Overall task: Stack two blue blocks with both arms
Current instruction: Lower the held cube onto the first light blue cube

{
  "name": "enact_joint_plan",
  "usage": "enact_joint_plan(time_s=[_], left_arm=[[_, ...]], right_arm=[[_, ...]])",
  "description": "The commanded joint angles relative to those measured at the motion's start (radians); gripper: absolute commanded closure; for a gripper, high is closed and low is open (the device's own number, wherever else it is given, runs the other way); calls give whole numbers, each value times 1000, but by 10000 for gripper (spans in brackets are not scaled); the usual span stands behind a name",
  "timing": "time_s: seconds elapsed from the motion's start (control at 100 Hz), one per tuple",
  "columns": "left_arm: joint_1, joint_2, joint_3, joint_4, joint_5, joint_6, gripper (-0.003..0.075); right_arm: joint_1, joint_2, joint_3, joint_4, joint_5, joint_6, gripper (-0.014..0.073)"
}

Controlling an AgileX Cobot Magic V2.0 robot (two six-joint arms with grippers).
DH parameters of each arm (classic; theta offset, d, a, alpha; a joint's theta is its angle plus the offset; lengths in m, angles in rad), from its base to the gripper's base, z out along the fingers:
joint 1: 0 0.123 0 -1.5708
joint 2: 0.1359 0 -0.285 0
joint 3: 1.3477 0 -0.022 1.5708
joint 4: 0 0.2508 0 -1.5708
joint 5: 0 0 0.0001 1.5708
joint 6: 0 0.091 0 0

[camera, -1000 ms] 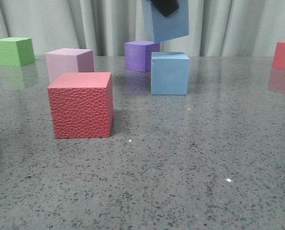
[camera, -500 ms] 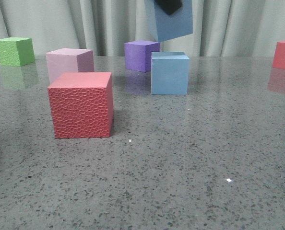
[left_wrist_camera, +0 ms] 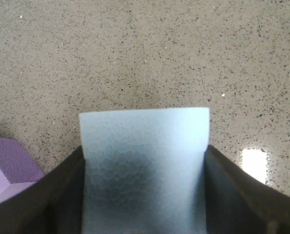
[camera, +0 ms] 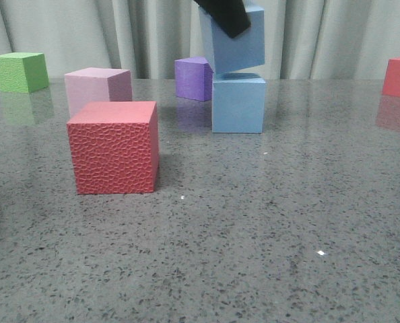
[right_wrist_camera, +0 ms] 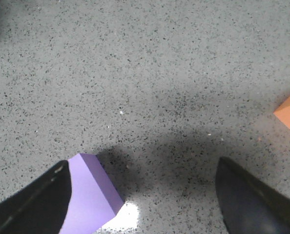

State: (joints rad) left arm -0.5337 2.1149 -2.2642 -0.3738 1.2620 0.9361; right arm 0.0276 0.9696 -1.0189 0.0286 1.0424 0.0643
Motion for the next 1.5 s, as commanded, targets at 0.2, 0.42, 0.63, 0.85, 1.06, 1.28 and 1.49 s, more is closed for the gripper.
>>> enact_joint_plan(time_s=[0.2, 0.42, 0.63, 0.85, 1.06, 1.28, 1.49], left_arm=[[-8, -65, -23, -38, 18, 9, 468], [-8, -66, -23, -49, 18, 36, 466], [-8, -70, -3, -70, 18, 61, 466], [-8, -95, 27, -77, 18, 92, 466], [-8, -104, 27, -95, 18, 119, 466], [-8, -104, 32, -97, 18, 134, 466], [-8, -104, 32, -97, 18, 134, 466]], right_arm=[[-7, -12, -23, -2, -51, -8, -6], [-7, -12, -23, -2, -51, -11, -6], [-7, -12, -23, -3, -53, -10, -6], [-7, -12, -23, -3, -55, -11, -6], [-7, -12, -23, -3, -57, -11, -6], [-7, -12, -23, -3, -54, -11, -6], [-7, -12, -23, -3, -54, -11, -6]])
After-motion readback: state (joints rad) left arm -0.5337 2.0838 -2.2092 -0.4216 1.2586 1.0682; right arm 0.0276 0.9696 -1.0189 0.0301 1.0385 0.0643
